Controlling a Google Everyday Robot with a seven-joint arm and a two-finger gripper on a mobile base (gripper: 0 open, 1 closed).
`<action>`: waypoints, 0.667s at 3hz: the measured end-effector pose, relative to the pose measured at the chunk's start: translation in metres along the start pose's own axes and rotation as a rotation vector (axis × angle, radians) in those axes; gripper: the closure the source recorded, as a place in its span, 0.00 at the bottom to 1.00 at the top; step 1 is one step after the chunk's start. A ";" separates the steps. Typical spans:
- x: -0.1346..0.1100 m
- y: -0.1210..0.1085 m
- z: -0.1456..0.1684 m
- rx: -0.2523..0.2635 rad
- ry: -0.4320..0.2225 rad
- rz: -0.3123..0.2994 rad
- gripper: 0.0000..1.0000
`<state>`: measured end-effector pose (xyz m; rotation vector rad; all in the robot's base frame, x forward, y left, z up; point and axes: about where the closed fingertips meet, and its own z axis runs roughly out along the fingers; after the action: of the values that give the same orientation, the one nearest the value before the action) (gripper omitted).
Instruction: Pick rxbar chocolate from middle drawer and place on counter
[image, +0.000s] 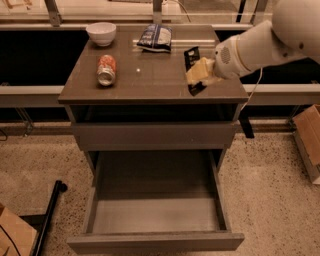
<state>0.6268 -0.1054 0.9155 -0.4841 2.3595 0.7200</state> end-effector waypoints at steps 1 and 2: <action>-0.042 -0.012 0.016 0.039 -0.007 -0.036 0.59; -0.080 -0.030 0.037 0.056 -0.003 -0.069 0.34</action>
Offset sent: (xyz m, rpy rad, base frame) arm 0.1502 0.0099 0.0303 -0.1004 -0.0903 0.0140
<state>0.7175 -0.0941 0.9318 -0.5372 2.3410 0.6205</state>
